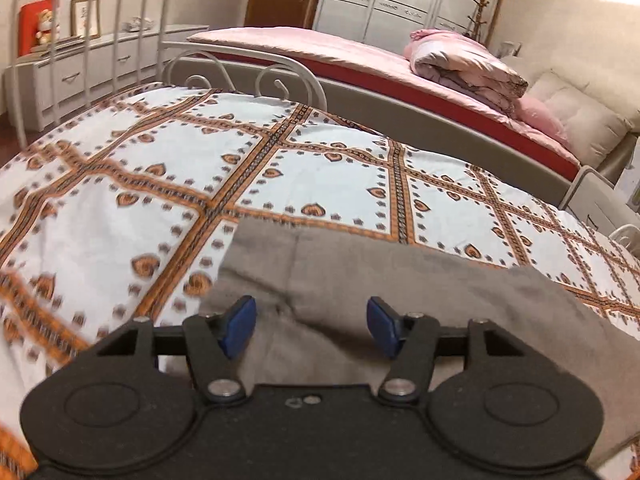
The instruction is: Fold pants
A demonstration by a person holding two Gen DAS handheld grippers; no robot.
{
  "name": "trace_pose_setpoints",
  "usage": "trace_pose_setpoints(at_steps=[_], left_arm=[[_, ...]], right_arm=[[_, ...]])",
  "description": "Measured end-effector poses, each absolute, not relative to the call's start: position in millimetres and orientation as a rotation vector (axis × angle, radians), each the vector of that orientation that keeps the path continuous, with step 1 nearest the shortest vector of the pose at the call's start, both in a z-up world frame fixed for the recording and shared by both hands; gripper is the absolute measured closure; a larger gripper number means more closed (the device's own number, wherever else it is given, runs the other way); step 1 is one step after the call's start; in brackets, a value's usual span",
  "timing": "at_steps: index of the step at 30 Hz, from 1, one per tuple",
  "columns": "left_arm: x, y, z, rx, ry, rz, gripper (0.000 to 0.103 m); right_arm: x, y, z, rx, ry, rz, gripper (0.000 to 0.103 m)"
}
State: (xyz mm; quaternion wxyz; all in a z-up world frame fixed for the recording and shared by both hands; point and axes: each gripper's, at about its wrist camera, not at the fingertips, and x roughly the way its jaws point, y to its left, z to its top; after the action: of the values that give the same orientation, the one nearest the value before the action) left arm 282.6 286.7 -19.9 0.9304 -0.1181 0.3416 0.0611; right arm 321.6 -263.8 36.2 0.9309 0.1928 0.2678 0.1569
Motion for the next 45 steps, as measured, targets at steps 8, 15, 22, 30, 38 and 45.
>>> trace_pose_setpoints(at_steps=[8,15,22,30,38,45], left_arm=[[314.8,313.7,-38.7,-0.287,0.715,0.081,0.048],[328.0,328.3,-43.2,-0.326,0.730,0.010,0.050],[325.6,327.0,-51.8,-0.276,0.735,-0.026,0.043],[326.1,326.9,-52.6,-0.310,0.742,-0.025,0.057],[333.3,291.8,-53.8,0.000,0.726,0.095,0.079],[302.2,298.4,-26.1,-0.070,0.628,0.195,0.047]], right_arm=[[437.6,-83.2,-9.7,0.152,0.705,0.618,0.066],[478.6,-49.2,-37.6,0.075,0.793,0.724,0.065],[487.9,-47.6,-34.1,-0.007,0.881,0.892,0.072],[495.3,-39.7,-40.6,0.033,0.909,0.921,0.091],[478.9,-14.8,-40.4,-0.199,0.787,0.748,0.099],[461.7,-77.4,-2.7,0.010,0.646,0.572,0.096]])
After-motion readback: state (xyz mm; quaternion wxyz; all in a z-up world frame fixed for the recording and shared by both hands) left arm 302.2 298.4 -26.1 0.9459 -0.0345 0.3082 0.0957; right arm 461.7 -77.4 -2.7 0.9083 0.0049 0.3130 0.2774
